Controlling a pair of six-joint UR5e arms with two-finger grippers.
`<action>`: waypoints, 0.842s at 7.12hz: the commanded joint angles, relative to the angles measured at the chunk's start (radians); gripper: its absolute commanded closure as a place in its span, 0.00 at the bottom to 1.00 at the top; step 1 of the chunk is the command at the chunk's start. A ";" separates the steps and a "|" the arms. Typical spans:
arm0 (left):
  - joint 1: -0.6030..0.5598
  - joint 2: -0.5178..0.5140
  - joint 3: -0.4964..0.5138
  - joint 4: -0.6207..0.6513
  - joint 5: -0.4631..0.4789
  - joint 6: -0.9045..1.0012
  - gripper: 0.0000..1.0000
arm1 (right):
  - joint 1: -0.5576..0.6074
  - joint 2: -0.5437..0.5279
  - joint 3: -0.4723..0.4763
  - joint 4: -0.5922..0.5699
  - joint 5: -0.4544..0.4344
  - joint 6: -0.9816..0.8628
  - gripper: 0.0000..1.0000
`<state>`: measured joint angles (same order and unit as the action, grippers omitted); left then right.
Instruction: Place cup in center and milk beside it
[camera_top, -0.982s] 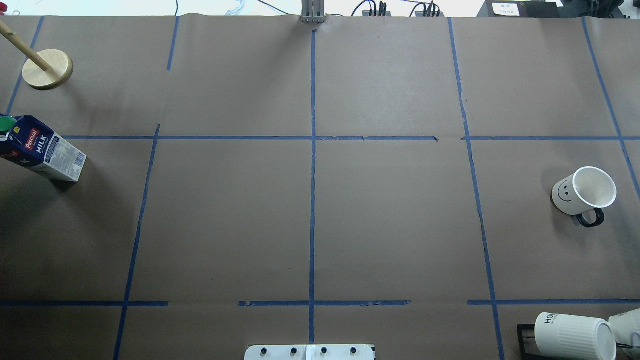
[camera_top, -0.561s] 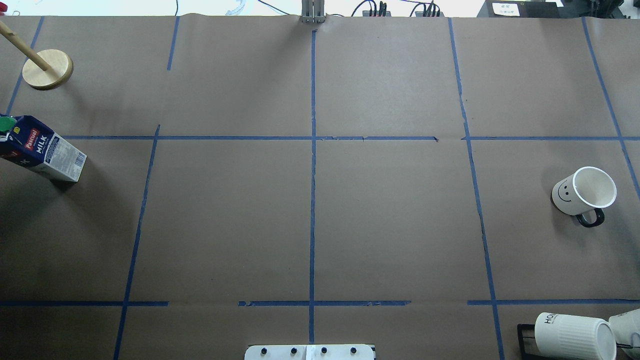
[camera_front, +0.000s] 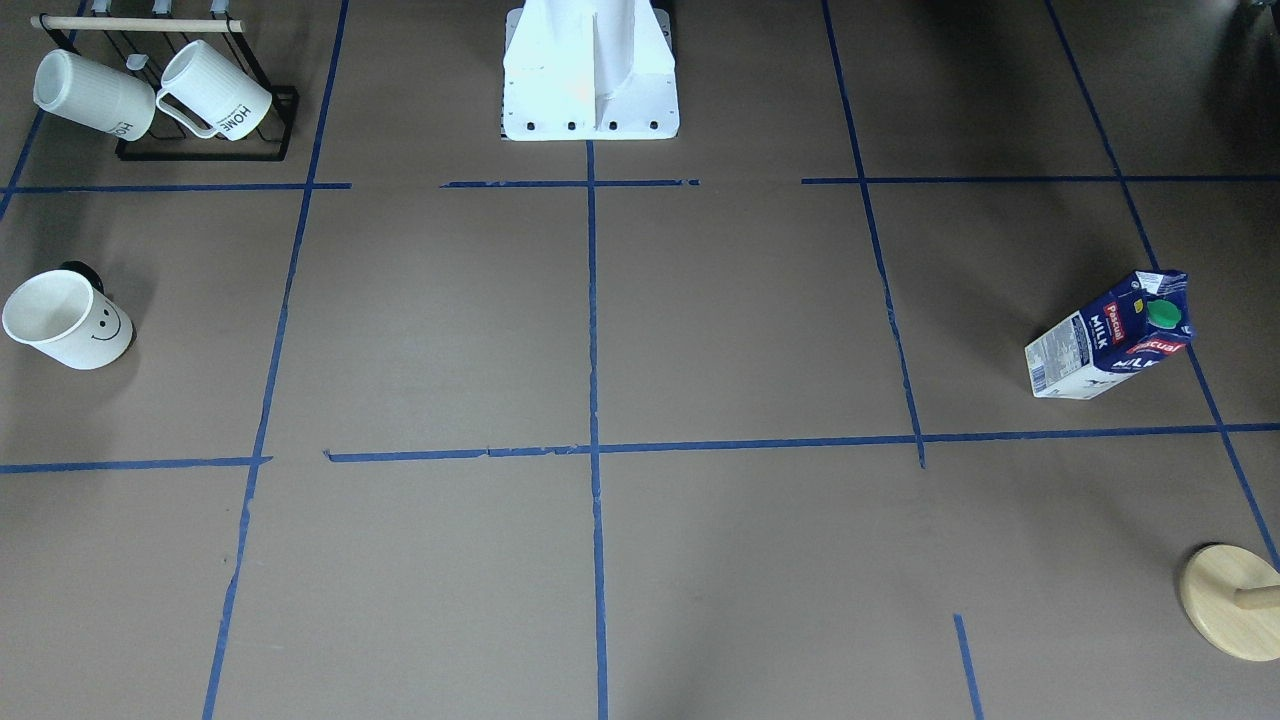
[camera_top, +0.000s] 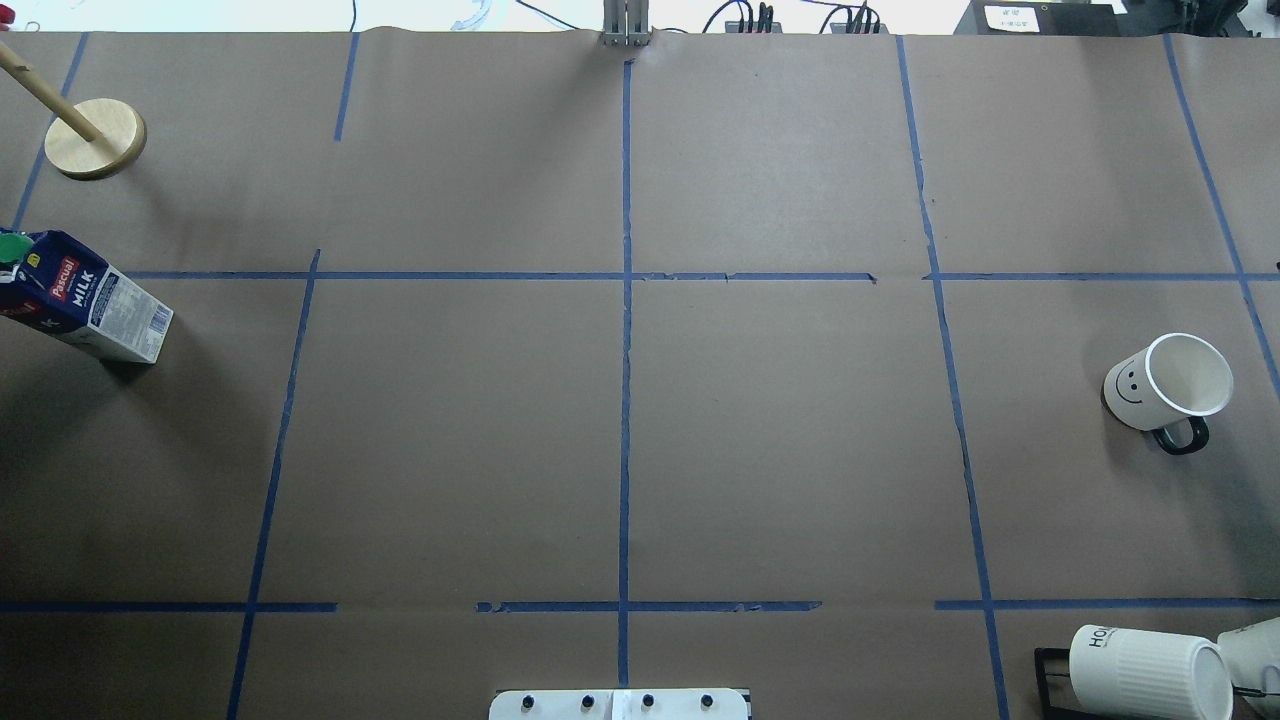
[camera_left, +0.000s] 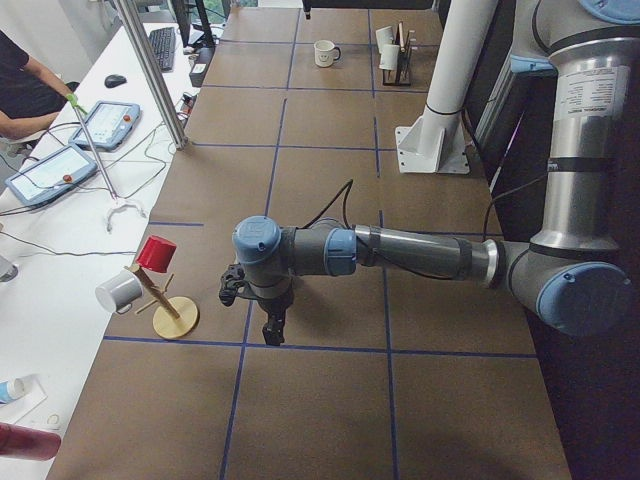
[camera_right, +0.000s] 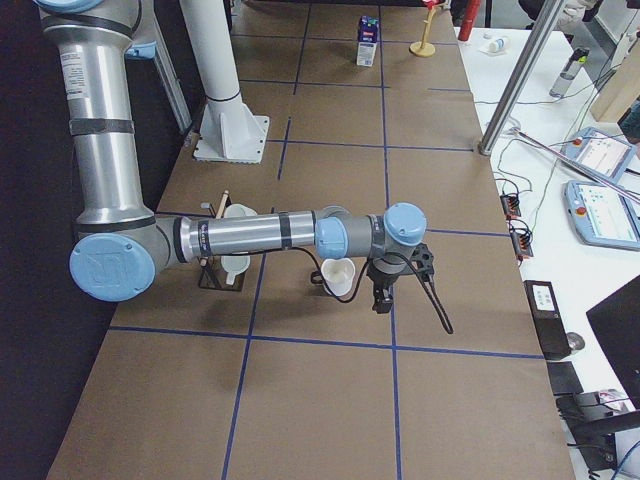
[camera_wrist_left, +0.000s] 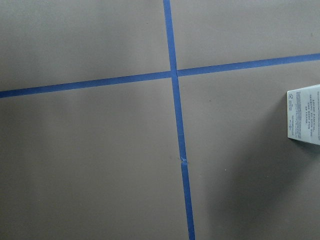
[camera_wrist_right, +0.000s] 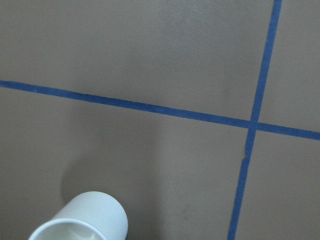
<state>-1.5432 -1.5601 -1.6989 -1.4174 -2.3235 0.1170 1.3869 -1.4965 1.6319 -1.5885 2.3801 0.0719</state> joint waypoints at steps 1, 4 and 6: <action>0.000 0.000 -0.001 0.000 -0.001 -0.002 0.00 | -0.119 -0.113 0.092 0.208 -0.042 0.227 0.04; 0.000 0.000 -0.001 0.001 -0.002 0.000 0.00 | -0.239 -0.186 0.078 0.366 -0.097 0.342 0.05; 0.000 0.002 -0.001 0.000 -0.001 0.000 0.00 | -0.256 -0.186 0.055 0.372 -0.094 0.341 0.76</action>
<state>-1.5432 -1.5597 -1.6996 -1.4170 -2.3244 0.1166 1.1427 -1.6803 1.6949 -1.2231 2.2857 0.4088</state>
